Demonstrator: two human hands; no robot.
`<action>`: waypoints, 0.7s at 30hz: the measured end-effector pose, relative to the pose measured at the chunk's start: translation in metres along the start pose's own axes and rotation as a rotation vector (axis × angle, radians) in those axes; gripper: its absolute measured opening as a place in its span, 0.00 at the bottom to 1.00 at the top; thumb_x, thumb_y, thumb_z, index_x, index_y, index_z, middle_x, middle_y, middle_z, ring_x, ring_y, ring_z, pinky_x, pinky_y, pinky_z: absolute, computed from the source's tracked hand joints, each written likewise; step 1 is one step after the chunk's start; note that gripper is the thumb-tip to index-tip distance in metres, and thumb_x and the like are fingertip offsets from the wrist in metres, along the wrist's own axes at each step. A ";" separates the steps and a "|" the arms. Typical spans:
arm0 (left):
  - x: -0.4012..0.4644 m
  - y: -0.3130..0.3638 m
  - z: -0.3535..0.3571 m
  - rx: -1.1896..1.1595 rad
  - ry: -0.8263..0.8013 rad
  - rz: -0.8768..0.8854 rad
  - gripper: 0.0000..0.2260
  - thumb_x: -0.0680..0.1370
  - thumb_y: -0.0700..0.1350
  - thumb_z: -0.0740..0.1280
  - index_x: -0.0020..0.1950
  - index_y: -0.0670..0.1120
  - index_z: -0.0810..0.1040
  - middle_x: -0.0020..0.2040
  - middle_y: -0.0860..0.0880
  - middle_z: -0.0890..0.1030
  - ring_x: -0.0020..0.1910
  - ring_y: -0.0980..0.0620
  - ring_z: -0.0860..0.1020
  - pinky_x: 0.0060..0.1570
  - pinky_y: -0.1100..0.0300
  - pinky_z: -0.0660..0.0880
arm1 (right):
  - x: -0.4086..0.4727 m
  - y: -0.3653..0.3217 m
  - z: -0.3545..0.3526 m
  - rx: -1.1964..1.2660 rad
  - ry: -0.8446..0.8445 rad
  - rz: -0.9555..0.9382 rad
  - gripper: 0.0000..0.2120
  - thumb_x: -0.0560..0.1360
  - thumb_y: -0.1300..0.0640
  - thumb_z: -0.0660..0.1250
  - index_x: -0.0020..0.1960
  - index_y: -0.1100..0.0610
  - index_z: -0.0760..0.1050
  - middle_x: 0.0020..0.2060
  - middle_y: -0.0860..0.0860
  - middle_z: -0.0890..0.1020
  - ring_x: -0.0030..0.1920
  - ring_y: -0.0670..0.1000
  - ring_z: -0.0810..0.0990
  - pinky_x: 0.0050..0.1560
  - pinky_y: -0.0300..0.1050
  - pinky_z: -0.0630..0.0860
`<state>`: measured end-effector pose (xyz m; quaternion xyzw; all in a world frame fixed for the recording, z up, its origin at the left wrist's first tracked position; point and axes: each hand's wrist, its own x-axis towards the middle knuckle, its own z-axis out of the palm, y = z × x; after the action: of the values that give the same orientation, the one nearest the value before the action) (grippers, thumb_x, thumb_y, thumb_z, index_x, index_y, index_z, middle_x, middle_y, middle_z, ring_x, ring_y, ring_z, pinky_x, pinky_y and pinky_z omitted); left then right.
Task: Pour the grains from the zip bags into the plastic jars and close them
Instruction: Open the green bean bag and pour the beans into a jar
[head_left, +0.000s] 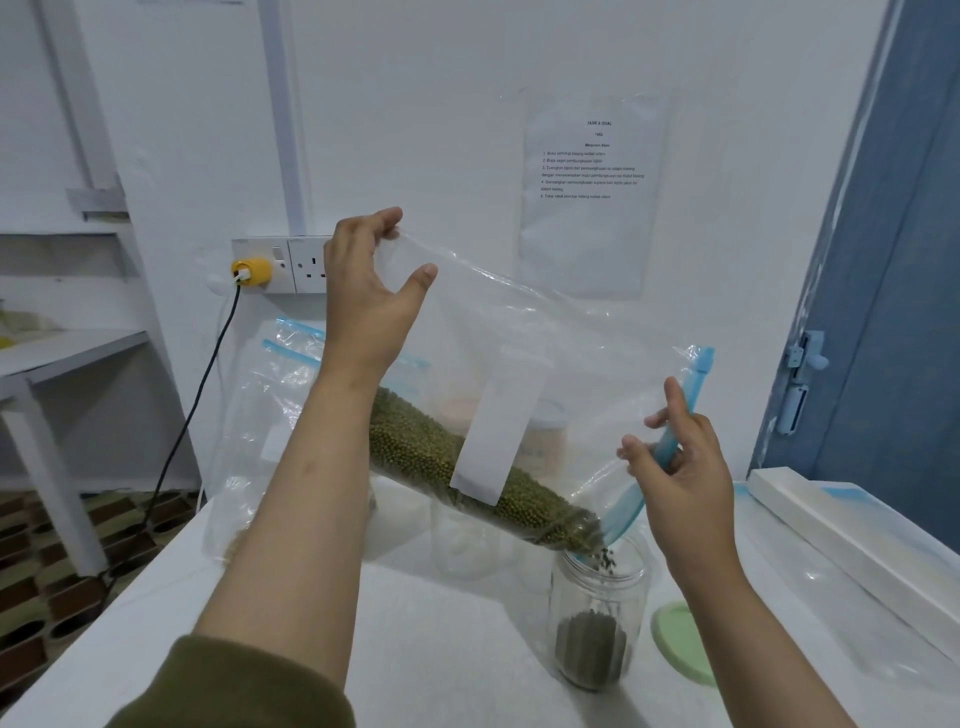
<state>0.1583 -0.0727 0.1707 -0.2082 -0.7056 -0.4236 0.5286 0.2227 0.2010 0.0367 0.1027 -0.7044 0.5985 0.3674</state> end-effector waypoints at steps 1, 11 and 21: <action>0.000 0.000 0.000 0.000 0.001 0.000 0.23 0.74 0.44 0.73 0.68 0.46 0.73 0.55 0.63 0.68 0.63 0.50 0.71 0.65 0.65 0.66 | 0.000 0.000 0.000 0.000 0.000 0.000 0.31 0.78 0.61 0.68 0.77 0.43 0.63 0.50 0.46 0.73 0.49 0.58 0.79 0.55 0.44 0.79; -0.001 0.003 0.001 -0.004 0.014 0.002 0.23 0.74 0.44 0.73 0.67 0.47 0.73 0.55 0.64 0.68 0.63 0.50 0.71 0.66 0.64 0.66 | -0.001 0.000 0.000 0.009 -0.002 -0.002 0.31 0.78 0.61 0.67 0.76 0.41 0.62 0.50 0.45 0.73 0.49 0.59 0.79 0.55 0.41 0.78; 0.002 0.008 -0.001 0.006 0.010 0.018 0.22 0.75 0.44 0.73 0.67 0.46 0.73 0.55 0.60 0.69 0.62 0.51 0.71 0.63 0.68 0.66 | -0.001 -0.001 0.000 0.012 0.000 -0.014 0.31 0.78 0.62 0.67 0.76 0.41 0.62 0.49 0.45 0.73 0.50 0.60 0.79 0.56 0.48 0.79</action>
<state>0.1646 -0.0695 0.1754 -0.2107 -0.7023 -0.4178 0.5365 0.2246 0.2006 0.0366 0.1099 -0.7001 0.6000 0.3712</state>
